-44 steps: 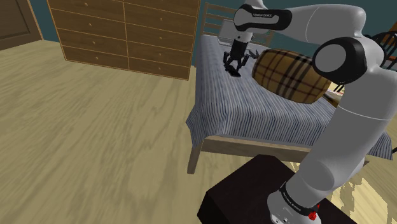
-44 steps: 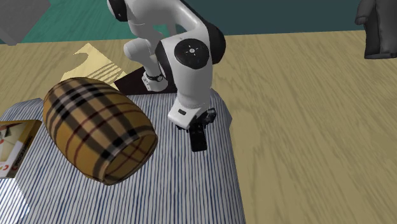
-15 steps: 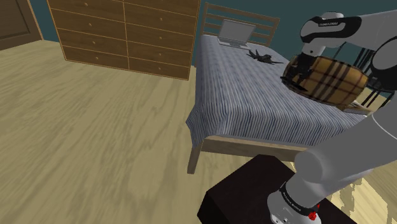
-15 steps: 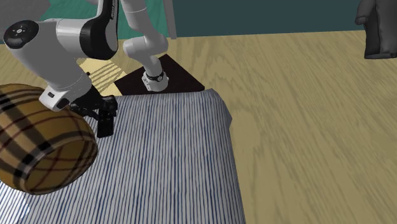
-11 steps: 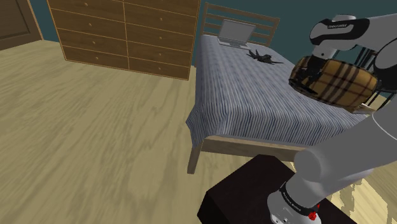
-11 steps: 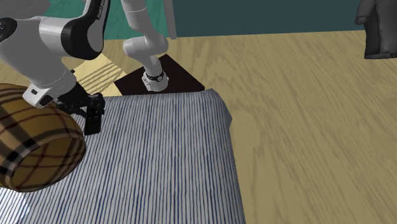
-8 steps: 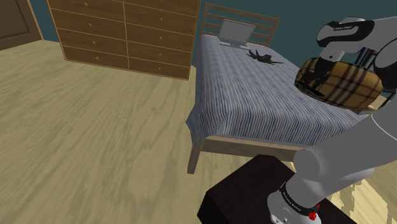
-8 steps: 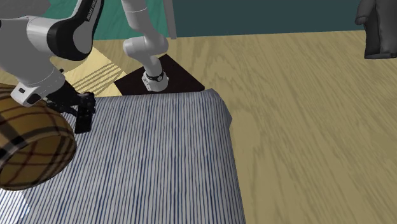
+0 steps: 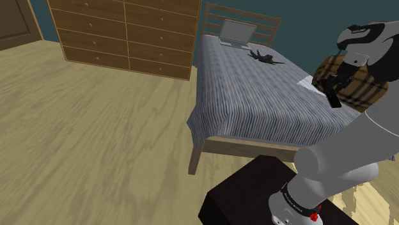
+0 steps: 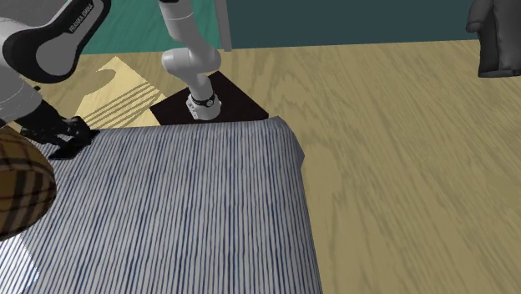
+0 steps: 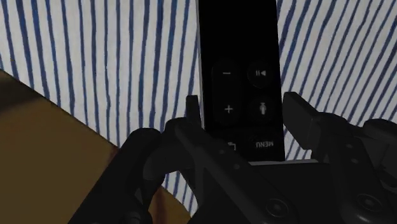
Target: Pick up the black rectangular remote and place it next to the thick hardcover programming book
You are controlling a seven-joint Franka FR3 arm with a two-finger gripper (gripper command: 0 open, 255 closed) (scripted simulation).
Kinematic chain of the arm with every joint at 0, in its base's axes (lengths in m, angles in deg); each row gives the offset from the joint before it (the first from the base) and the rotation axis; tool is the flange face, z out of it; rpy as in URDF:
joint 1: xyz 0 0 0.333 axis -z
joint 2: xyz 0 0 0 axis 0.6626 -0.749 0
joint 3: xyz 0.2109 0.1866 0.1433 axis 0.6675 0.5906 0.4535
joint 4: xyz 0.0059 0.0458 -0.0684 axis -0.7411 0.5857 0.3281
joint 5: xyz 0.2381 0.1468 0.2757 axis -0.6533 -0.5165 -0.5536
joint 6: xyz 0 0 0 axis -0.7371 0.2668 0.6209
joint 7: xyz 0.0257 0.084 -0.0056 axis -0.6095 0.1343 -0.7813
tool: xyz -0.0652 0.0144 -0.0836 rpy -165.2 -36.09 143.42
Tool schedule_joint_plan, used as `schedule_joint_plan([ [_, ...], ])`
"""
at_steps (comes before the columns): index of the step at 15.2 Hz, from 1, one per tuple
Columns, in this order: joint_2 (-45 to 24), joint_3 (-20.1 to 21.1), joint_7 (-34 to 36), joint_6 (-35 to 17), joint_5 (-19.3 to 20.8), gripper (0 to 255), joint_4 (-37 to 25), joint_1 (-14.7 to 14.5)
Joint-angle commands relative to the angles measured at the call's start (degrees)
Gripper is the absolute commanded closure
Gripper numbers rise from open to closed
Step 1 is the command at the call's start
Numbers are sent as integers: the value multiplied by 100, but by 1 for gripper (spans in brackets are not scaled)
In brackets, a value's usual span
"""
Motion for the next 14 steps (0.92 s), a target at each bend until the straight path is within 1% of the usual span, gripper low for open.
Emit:
schedule_joint_plan([
  [1, -180, -203, -371, 15, -81, 255, -175, 148],
  [5, -692, -551, -1085, 97, -384, 255, -669, 460],
  [8, -1169, -768, -1640, 205, -699, 255, -1130, 772],
  [11, -1713, -915, -2184, 366, -1073, 255, -1684, 1182],
  [14, -2311, -988, -2687, 595, -1478, 255, -2350, 1693],
])
